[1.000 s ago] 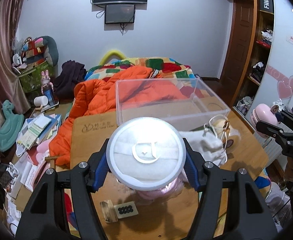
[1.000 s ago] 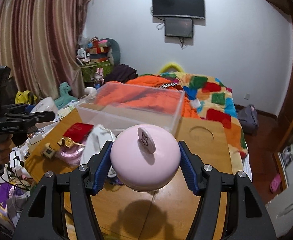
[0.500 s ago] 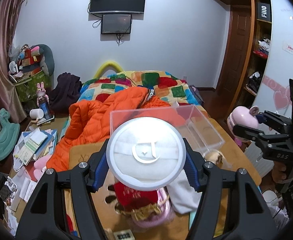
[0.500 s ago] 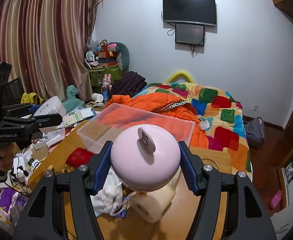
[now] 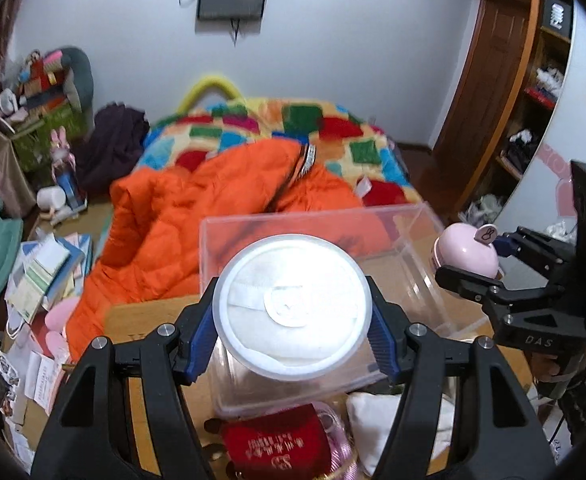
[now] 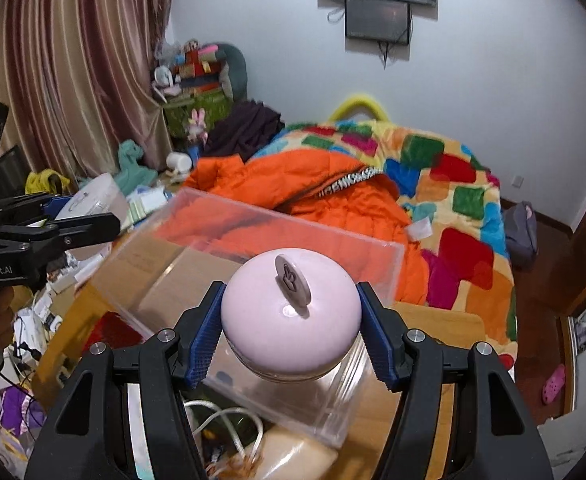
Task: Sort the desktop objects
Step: 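Carry the white container and pink jar with both tools over the clear box, then lower both held items into the clear box and open both tools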
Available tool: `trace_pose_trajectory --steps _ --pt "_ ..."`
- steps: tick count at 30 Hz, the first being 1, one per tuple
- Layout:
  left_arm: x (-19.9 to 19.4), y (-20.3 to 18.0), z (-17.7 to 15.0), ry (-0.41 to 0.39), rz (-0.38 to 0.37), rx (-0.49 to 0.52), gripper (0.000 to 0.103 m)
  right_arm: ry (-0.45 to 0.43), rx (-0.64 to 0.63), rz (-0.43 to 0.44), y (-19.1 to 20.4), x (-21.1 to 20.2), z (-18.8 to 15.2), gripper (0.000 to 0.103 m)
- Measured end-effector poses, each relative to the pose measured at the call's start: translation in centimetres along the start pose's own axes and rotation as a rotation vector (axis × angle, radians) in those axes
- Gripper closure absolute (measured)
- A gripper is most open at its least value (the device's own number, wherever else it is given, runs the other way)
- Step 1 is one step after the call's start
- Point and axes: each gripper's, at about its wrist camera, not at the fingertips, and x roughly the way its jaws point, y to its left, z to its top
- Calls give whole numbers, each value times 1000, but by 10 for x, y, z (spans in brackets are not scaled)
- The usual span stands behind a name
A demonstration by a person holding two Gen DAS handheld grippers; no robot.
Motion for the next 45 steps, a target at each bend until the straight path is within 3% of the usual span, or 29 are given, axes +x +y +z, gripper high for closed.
trace_pose_trajectory --steps 11,18,25,34,41,45 --pt "67 -11 -2 160 20 87 38 131 -103 -37 6 52 2 43" --pt "86 -17 -2 196 42 139 38 204 -201 -73 16 72 1 43" --pt "96 -25 -5 213 91 216 38 268 -173 -51 10 82 4 43" --pt "96 -26 -5 211 81 221 38 266 -170 -90 11 81 5 43" --pt "87 -25 -4 197 86 218 38 214 -209 -163 16 69 8 33" --pt "75 -24 0 167 96 205 29 173 -226 -190 20 53 9 29"
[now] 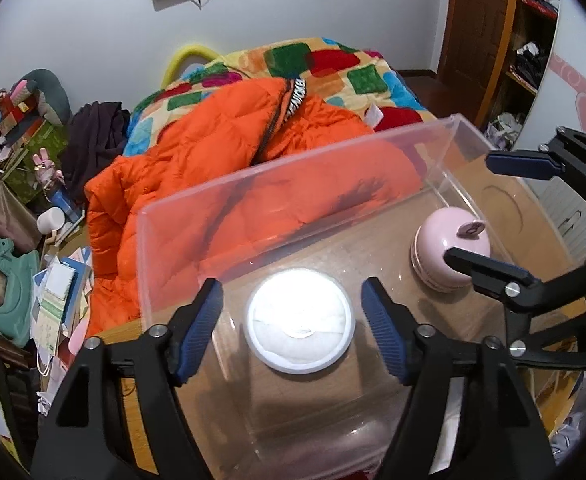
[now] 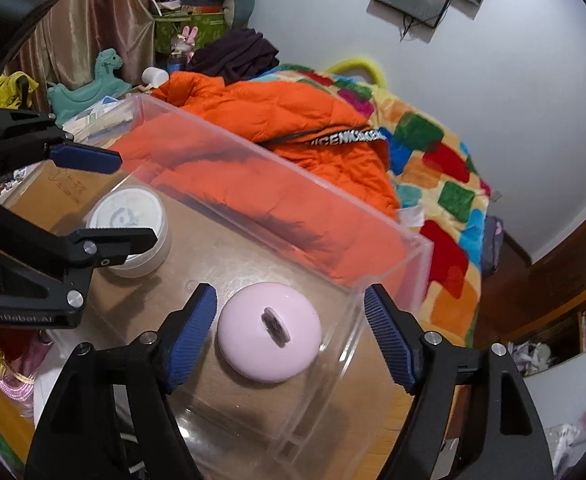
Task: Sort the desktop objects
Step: 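Lower both held items into the clear box and open both tools, then withdraw both tools and move toward the wooden brush and green tube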
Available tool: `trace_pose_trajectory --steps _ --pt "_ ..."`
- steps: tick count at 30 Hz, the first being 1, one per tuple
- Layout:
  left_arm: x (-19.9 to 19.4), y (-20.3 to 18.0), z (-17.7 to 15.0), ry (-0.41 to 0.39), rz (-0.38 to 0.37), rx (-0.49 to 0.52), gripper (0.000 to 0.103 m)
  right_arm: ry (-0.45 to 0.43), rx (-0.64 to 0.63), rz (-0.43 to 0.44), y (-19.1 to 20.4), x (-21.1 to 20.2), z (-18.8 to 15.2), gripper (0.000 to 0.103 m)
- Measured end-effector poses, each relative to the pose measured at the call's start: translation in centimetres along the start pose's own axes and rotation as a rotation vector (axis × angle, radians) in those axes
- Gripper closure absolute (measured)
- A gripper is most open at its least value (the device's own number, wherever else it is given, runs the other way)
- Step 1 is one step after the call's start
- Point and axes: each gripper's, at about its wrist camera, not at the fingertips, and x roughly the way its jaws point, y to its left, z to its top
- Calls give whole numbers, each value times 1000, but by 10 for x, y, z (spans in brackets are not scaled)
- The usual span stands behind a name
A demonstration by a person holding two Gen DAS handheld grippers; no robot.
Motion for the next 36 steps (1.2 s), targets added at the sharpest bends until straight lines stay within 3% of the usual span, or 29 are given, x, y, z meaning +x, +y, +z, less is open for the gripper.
trace_pose_trajectory --steps 3,7,10,12,18,26,36 --pt "-12 1 0 -20 14 -5 28 -22 2 -14 -1 -11 0 29" --pt "-31 3 -3 -53 26 -37 11 -53 32 -12 -6 -33 -3 29" --pt "-49 0 -6 -92 32 -35 10 -76 62 6 -12 -53 -6 28" --pt "-65 -4 -10 -127 51 -18 9 -107 74 0 -15 -71 -9 20" --pt "-112 -12 -25 -220 94 22 6 -187 89 -25 -19 -115 -19 18" --pt "-170 -5 -61 -327 103 -8 3 -296 121 -28 -13 -166 -48 7" --pt "-185 17 -129 -344 177 -57 2 -313 175 -3 0 -176 -98 1"
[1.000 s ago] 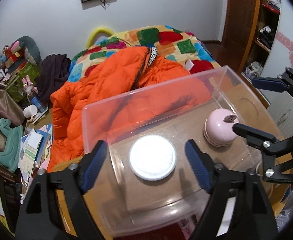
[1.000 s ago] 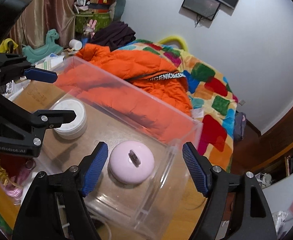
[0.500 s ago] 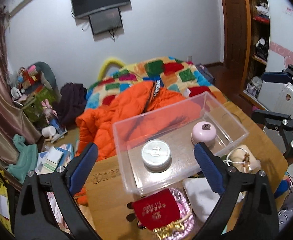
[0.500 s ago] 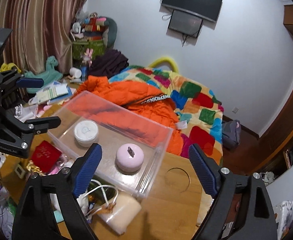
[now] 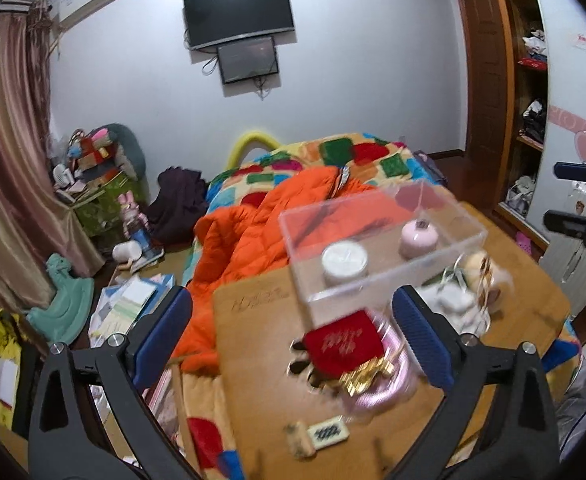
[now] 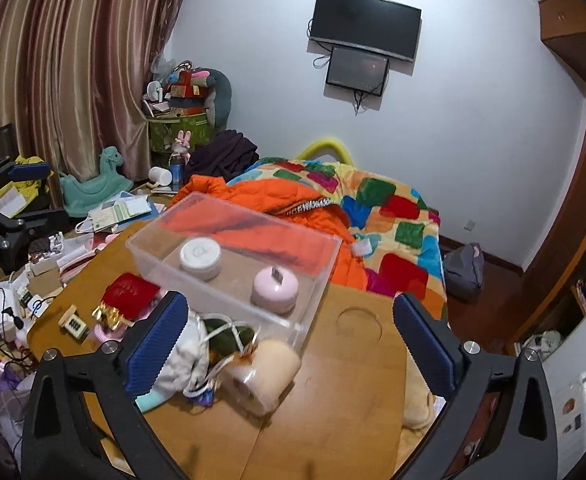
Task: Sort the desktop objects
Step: 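Withdraw both tools and move toward the wooden brush and green tube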
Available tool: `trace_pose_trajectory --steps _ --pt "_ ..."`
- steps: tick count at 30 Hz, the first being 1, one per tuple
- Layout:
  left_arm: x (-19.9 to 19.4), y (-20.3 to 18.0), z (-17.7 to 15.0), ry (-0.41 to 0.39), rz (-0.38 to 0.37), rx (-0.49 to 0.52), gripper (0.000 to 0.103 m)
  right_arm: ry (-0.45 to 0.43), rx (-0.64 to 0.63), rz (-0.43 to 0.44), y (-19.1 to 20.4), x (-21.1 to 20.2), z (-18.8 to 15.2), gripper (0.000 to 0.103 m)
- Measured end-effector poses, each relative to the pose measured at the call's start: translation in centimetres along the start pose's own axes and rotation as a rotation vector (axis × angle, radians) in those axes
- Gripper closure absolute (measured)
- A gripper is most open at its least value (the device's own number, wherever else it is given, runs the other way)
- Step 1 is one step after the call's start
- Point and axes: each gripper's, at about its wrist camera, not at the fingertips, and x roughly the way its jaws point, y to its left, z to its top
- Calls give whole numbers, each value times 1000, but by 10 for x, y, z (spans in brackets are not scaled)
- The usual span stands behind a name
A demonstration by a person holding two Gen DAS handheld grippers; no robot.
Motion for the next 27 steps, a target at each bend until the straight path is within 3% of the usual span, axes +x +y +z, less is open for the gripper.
trace_pose_trajectory --steps 5,13,20,24,27 --pt "0 11 -43 61 -3 -36 2 29 13 -19 13 2 -30 1" --pt "-2 13 -107 118 -9 -21 2 117 -76 -17 59 19 -86 1" --pt "14 14 -139 155 -38 6 2 194 -45 78 87 38 -108 1" --pt "23 13 -144 169 -77 39 24 232 -9 148 95 50 -113 1" --pt "30 16 -146 181 -108 39 32 241 28 197 100 57 -115 3"
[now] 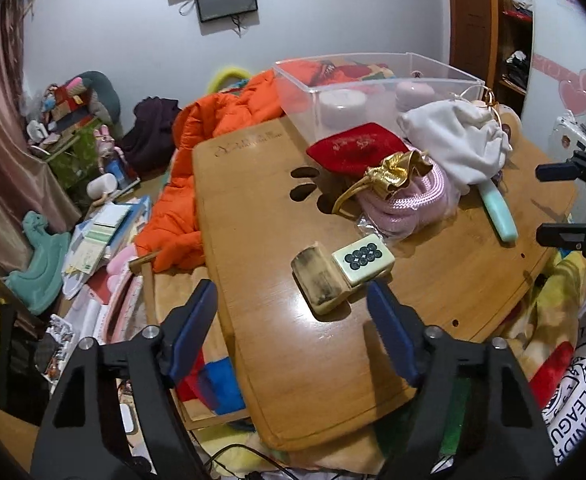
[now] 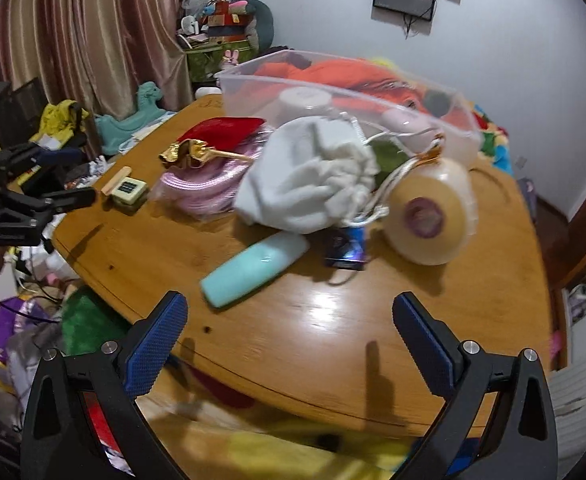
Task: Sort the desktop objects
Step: 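Withdraw both tools and move toward the wooden brush and green tube, then grasp the wooden brush with the left tool while the right grasps the mint-green tube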
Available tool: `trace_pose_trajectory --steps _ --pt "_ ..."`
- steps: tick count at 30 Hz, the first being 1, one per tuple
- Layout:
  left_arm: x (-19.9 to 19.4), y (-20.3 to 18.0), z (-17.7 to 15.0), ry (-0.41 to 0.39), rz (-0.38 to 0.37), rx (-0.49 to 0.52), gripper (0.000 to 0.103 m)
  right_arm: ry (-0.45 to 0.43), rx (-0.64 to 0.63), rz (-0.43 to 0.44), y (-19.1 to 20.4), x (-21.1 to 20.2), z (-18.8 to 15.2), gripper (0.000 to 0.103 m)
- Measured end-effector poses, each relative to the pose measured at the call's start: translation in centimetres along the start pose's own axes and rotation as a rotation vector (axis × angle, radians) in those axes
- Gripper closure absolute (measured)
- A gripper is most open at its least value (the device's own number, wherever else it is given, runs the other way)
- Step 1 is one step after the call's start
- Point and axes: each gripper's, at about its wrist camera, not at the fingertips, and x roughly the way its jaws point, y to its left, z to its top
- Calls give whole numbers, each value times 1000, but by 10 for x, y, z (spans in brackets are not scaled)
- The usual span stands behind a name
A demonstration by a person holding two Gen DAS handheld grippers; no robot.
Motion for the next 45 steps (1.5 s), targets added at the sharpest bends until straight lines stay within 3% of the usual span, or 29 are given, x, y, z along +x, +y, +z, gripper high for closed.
trace_pose_trajectory --steps 6,9,14,16,19,25,30,33,39,45 --pt "14 4 0 26 -37 7 50 22 15 29 5 12 3 19" --pt "20 4 0 28 -48 3 52 38 5 14 7 18 2 27" --pt "23 4 6 23 -48 -6 53 49 13 2 6 26 4 29" --pt "24 3 8 18 -51 -2 62 45 19 2 5 27 5 29" --pt "25 -3 10 12 -38 4 65 38 10 -9 7 29 7 34" --pt "28 -6 15 1 -34 -25 66 21 -13 -35 8 30 8 42" --pt "25 -8 14 -2 -23 -35 74 8 -12 -34 3 27 7 68" --pt "20 -9 10 -5 -20 -45 74 9 -15 -31 -2 24 5 77" --pt "8 -10 2 -16 -22 -58 74 25 -14 -10 -13 14 -4 83" --pt "2 -14 -8 -9 -44 -71 74 59 20 -7 -23 7 -8 81"
